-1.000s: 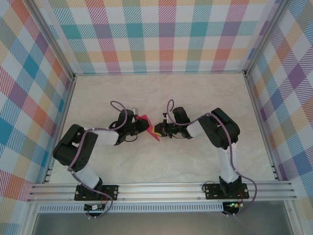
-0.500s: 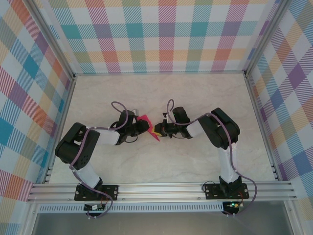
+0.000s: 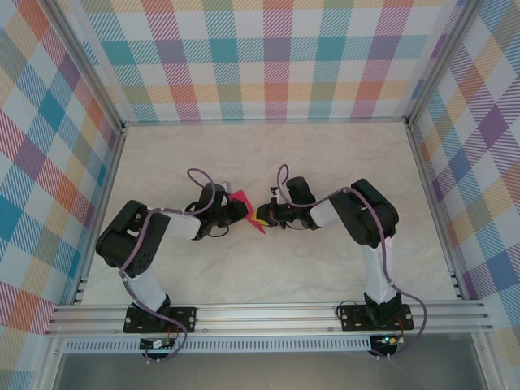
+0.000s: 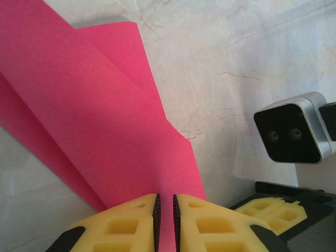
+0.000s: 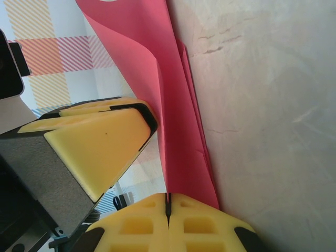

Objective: Fold a paper plane with a square sheet of paper (pick it up from the middle)
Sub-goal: Fold the wing for the fifth time at the center of the table.

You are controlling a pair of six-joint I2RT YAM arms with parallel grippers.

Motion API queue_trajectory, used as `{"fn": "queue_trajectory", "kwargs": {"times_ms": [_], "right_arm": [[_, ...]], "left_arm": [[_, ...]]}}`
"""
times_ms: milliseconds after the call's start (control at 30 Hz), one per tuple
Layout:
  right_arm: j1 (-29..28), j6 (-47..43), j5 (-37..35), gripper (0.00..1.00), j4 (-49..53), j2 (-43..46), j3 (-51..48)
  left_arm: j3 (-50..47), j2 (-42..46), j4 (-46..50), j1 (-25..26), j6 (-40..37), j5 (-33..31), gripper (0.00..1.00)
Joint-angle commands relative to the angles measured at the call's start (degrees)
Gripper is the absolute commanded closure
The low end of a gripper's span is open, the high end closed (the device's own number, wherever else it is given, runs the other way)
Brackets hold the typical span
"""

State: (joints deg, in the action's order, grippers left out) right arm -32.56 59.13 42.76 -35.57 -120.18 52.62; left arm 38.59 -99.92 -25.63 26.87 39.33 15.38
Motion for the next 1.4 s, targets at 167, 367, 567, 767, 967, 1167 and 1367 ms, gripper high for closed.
{"fn": "queue_trajectory", "kwargs": {"times_ms": [167, 367, 567, 767, 967, 1167, 1367], "right_arm": [[0.6, 0.2, -2.0, 1.00, 8.4, -4.1, -1.1], [0.6, -0.1, -2.0, 1.00, 9.1, -3.8, -0.9], [0.6, -4.0, -1.7, 0.94, 14.9, -1.2, 1.5], [0.7, -9.2, 0.3, 0.83, 21.7, 2.0, 4.0], [0.6, -15.5, 1.7, 0.79, 29.7, 4.5, 6.6], [0.6, -19.7, 2.5, 0.78, 35.2, 6.0, 8.8], [0.4, -21.1, 2.5, 0.81, 37.3, 6.3, 9.5]], "left_arm": [[1.4, -1.4, 0.5, 0.3, -1.6, -1.3, 0.83], [2.2, -2.0, 3.1, 0.3, -1.8, -1.9, 0.85], [2.4, -2.5, 6.3, 0.4, -2.1, -2.3, 0.86], [2.4, -3.5, 7.3, 0.4, -2.0, -2.2, 0.87], [2.4, -4.0, 8.0, 0.4, -2.0, -2.0, 0.87], [2.6, -4.1, 8.6, 0.4, -2.1, -1.9, 0.88], [2.7, -4.2, 8.5, 0.4, -2.0, -1.9, 0.88]]}}
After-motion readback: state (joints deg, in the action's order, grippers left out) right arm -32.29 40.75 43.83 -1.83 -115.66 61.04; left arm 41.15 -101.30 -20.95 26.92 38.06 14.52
